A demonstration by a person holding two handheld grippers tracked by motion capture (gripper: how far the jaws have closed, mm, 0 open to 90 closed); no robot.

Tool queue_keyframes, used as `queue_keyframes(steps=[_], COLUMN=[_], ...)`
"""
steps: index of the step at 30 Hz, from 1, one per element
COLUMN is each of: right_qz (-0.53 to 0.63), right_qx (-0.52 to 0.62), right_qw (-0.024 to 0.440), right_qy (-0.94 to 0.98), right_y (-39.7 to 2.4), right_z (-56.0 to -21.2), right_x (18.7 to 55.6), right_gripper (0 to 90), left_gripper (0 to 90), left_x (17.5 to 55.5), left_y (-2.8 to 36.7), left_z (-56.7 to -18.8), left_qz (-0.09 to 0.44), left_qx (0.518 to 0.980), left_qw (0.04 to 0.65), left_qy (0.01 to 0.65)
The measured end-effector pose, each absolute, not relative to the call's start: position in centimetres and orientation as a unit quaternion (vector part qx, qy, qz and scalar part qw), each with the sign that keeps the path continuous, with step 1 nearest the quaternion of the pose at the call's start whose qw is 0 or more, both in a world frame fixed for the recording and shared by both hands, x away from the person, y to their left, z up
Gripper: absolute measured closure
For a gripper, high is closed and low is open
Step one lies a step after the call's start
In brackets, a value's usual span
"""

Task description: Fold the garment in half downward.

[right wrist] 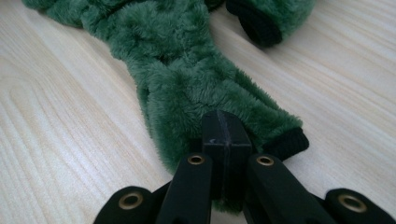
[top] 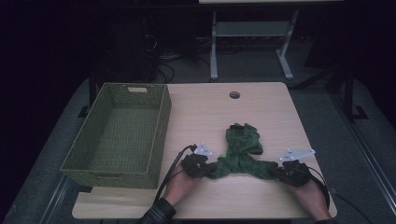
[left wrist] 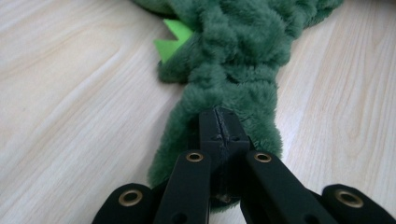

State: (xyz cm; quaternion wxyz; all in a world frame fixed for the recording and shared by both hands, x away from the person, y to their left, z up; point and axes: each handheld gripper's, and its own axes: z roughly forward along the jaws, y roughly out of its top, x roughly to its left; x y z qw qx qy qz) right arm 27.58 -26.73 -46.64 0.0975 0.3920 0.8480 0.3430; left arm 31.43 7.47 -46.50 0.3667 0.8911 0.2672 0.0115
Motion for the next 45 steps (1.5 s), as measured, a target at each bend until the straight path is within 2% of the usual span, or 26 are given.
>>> queue_keyframes(steps=[18, 22, 29, 36, 45], right_qz=[0.342, 0.369, 0.393, 0.373, 0.361], right_qx=[0.371, 0.361, 0.368, 0.388, 0.4], right_qw=[0.078, 0.092, 0.113, 0.1, 0.084], right_qy=[0.86, 0.852, 0.835, 0.837, 0.838], right_y=[-26.1, -26.2, -25.9, -25.1, -24.9], right_z=[-46.4, -45.5, -43.7, -44.6, -45.9], right_x=[23.4, 23.5, 25.9, 28.7, 29.8], right_gripper=[89.9, 81.8, 70.5, 59.7, 57.3], left_gripper=[89.8, 78.8, 70.1, 60.3, 54.4], left_x=[27.4, 27.6, 29.8, 33.2, 36.6], left_y=[10.1, 10.0, 8.9, 6.9, 4.6], left_z=[-46.4, -44.9, -42.1, -40.8, -40.0], left_qz=[-0.022, -0.007, 0.022, 0.035, 0.036], left_qx=[0.885, 0.88, 0.874, 0.87, 0.868], left_qw=[0.379, 0.394, 0.413, 0.43, 0.442], left_qy=[0.269, 0.264, 0.253, 0.239, 0.226])
